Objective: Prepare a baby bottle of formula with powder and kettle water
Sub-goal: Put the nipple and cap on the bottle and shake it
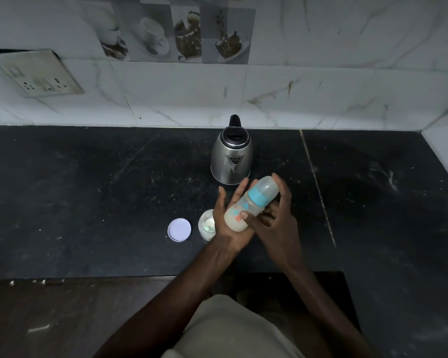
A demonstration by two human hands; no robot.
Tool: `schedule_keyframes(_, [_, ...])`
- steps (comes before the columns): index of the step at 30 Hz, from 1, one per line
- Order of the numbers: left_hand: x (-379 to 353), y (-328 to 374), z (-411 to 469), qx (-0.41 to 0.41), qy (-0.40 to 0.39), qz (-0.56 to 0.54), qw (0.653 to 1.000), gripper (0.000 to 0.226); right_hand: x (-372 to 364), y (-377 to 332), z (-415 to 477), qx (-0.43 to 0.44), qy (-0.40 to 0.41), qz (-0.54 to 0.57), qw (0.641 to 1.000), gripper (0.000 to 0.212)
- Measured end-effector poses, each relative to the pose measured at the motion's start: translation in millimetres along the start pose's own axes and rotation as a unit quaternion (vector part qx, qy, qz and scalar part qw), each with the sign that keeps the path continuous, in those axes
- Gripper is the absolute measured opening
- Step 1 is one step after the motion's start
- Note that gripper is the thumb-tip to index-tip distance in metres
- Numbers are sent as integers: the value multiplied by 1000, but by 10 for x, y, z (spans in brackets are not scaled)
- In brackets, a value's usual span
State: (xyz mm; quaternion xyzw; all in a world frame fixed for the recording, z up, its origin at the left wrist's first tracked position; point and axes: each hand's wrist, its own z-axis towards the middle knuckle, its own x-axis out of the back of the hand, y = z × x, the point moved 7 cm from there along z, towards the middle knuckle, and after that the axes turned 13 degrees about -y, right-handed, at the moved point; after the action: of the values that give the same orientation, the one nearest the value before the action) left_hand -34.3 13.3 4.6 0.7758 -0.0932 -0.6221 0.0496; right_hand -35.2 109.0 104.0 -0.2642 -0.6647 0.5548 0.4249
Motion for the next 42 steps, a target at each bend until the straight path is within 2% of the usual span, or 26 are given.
schedule_keyframes(3, [-32,30,5,1,-3,2,1000,74,4,41,43,10,-25,48,998,103])
schedule_keyframes(6, [-75,31,8,3,-4,11,1000,73,9,-13,75,33,-39,41,998,105])
schedule_keyframes(9, [-129,15,2,11,2,4,1000,76,108,-222,137,45,-78,-10,996,103])
schedule_keyframes(11, [-136,26,-8,4,23,21,1000,76,333,-532,177,70,-95,-95,988,103])
schedule_keyframes(13, [-114,55,-22,-8,47,50,998,70,603,-953,175,139,-48,-148,978,102])
schedule_keyframes(15, [-64,97,-12,-8,50,73,996,69,822,-1073,140,192,90,-72,975,105])
schedule_keyframes(16, [-30,105,-6,-7,55,72,996,69,844,-961,117,182,161,-17,970,105])
schedule_keyframes(17, [-26,113,-9,-10,61,60,996,69,781,-860,106,154,195,7,968,106])
schedule_keyframes(18, [-30,103,-10,-11,59,45,997,69,634,-793,128,120,168,-28,978,108])
schedule_keyframes(20, [-79,72,3,-17,40,34,998,69,372,-601,135,74,59,-127,987,107])
schedule_keyframes(21, [-91,82,11,-15,40,37,998,69,409,-519,80,68,89,-120,986,103])
schedule_keyframes(23, [-139,130,62,-24,48,30,998,70,545,-455,12,78,189,-2,979,99])
schedule_keyframes(26, [-161,93,27,-21,26,22,999,72,204,-355,41,50,95,-21,994,102])
schedule_keyframes(29, [-206,91,43,-13,35,19,999,71,148,-190,26,32,78,-5,996,103])
schedule_keyframes(31, [-247,80,26,-16,8,20,1000,72,166,-159,35,34,68,-27,997,103])
schedule_keyframes(35, [-159,94,-19,-10,42,55,998,71,138,-116,46,29,-9,-14,999,100])
schedule_keyframes(39, [-118,83,-9,-3,36,59,998,65,243,-58,139,28,-98,-11,995,100])
schedule_keyframes(42, [-197,59,-17,3,11,59,998,65,259,-51,176,22,-128,-33,991,106])
